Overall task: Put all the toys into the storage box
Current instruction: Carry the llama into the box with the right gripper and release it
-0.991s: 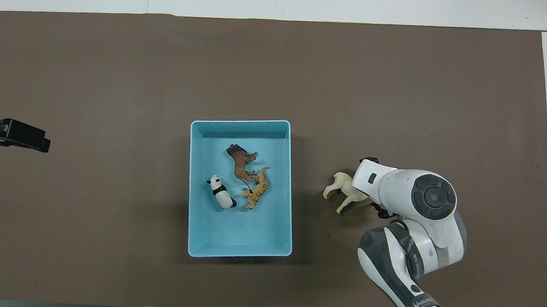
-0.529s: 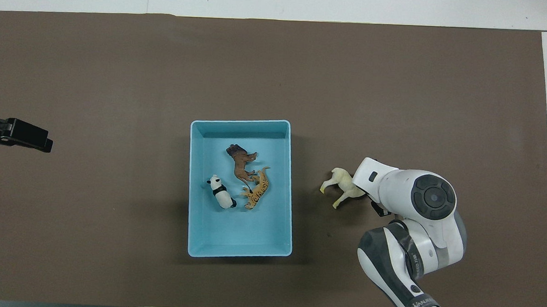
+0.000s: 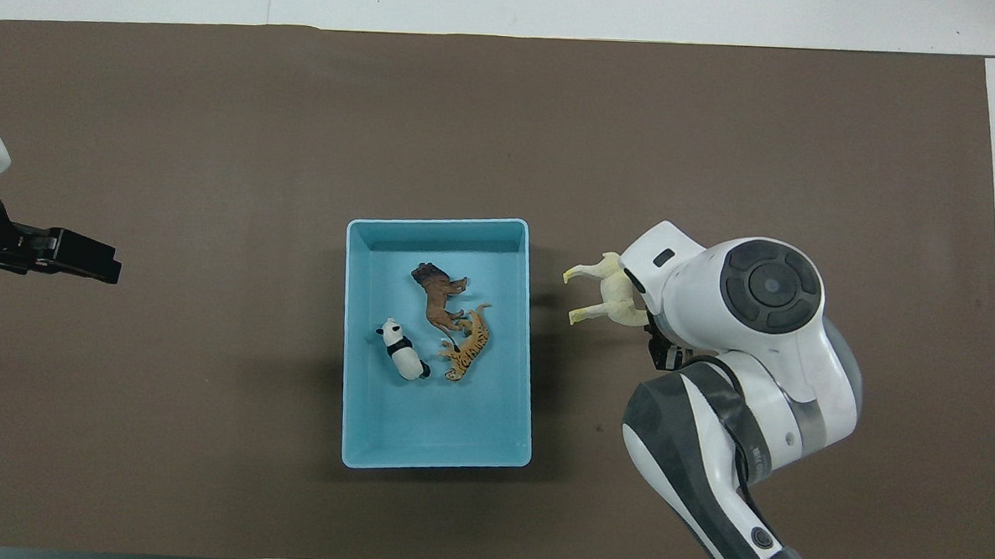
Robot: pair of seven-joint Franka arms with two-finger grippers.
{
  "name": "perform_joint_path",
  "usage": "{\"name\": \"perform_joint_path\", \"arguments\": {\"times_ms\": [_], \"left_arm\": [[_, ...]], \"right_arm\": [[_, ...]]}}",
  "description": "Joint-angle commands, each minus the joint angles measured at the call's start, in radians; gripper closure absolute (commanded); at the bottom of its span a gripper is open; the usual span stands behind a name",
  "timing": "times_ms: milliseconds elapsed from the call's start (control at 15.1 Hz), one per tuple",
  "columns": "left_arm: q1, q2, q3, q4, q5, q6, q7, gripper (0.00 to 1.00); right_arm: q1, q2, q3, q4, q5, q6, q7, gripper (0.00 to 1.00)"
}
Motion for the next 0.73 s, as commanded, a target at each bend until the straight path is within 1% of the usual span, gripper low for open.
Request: {"name": "perform_joint_path", "arguments": {"times_ms": [0,66,132,264,330,396,463,529,595,661], "left_arm": [[-0.015,-0.041,0.006,-0.062,0.001,0.019,0.001,0.0],[-0.009,-0.043,0.006,-0.067,0.001,0.022,0.001,0.0],[-0.009,-0.043,0.006,-0.067,0.001,0.02,0.001,0.0],[-0.006,-0.043,0.008,-0.064,0.001,0.023,0.004,0.0],[-0.006,-0.043,0.009,-0.065,-0.001,0.02,0.004,0.0],[-0.008,-0.043,0.009,-0.065,-0.001,0.017,0.004,0.0],[-0.008,-0.043,0.009,-0.064,-0.001,0.017,0.004,0.0],[-0.009,-0.043,0.009,-0.065,-0.001,0.025,0.003,0.0],[-0.017,-0.041,0.009,-0.064,-0.001,0.032,0.001,0.0],[-0.017,-0.041,0.009,-0.062,0.001,0.034,0.001,0.0]], "right_arm": [[-0.004,0.015,0.007,0.159,0.052,-0.153,0.184,1.0],[0.008,0.015,0.018,0.161,0.083,-0.147,0.233,1.0],[0.05,0.015,0.037,0.166,0.1,-0.137,0.348,1.0],[0.188,0.023,0.039,0.179,0.086,-0.086,0.678,1.0],[0.225,0.027,0.039,0.179,0.086,-0.062,0.78,1.0],[0.246,0.035,0.039,0.179,0.086,-0.049,0.833,1.0],[0.262,0.041,0.041,0.172,0.086,-0.023,0.844,1.0],[0.276,0.047,0.041,0.166,0.086,-0.009,0.849,0.93],[0.293,0.053,0.039,0.166,0.086,-0.006,0.852,0.56],[0.305,0.065,0.039,0.166,0.085,0.006,0.85,0.01]]}}
